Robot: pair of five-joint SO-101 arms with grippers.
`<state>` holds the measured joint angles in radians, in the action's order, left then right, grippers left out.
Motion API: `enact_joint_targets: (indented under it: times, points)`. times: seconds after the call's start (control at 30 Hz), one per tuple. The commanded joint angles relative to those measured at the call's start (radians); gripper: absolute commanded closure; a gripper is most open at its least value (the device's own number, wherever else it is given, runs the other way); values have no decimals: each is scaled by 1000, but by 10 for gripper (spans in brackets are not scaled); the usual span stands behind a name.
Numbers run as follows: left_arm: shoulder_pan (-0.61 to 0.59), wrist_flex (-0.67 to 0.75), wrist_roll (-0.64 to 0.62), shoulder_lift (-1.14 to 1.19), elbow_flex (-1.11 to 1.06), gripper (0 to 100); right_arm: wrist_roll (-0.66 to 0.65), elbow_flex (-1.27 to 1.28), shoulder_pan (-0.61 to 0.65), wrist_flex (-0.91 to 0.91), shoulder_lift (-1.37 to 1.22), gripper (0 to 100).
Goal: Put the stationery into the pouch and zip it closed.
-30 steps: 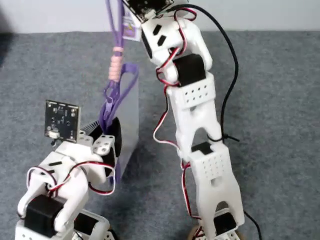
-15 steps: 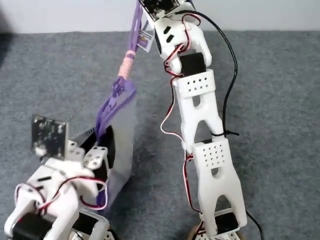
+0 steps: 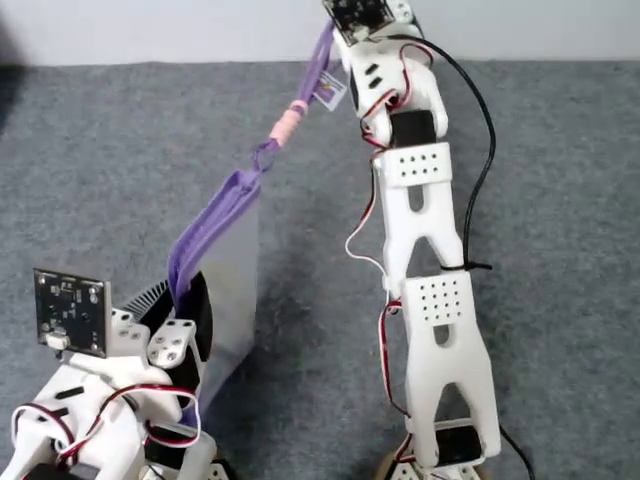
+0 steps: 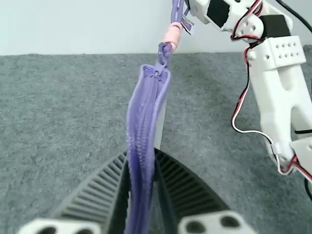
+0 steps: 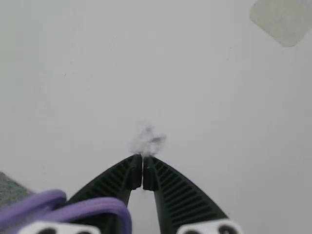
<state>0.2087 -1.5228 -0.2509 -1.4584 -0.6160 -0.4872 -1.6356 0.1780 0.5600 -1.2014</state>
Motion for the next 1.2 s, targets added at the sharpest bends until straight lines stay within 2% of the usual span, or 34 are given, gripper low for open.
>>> enact_joint_targets:
  times: [0.0, 0.07, 0.4, 0.53, 0.6, 0.77, 1.03, 1.17]
  points:
    - [-18, -54, -9, -34, 97, 991, -41, -40, -116, -64, -28, 991]
    - [-18, -71, -9, -34, 105, 991, -81, -41, -127, -82, -51, 991]
    - [-14, -66, -9, -29, 102, 991, -68, -46, -104, -62, 18, 991]
    - [-11, -66, 38, -26, 53, 970, -23, -46, -104, 51, 73, 991]
    - [-20, -68, 68, -34, 24, 918, 25, -46, -110, 117, 101, 991]
    - [-20, -68, 49, -28, 22, 797, 84, -46, -119, 259, 148, 991]
    - [-20, -72, 54, -26, 19, 791, 103, -46, -150, 286, 176, 991]
    - [-20, -72, 51, -25, 13, 794, 103, -46, -163, 390, 213, 991]
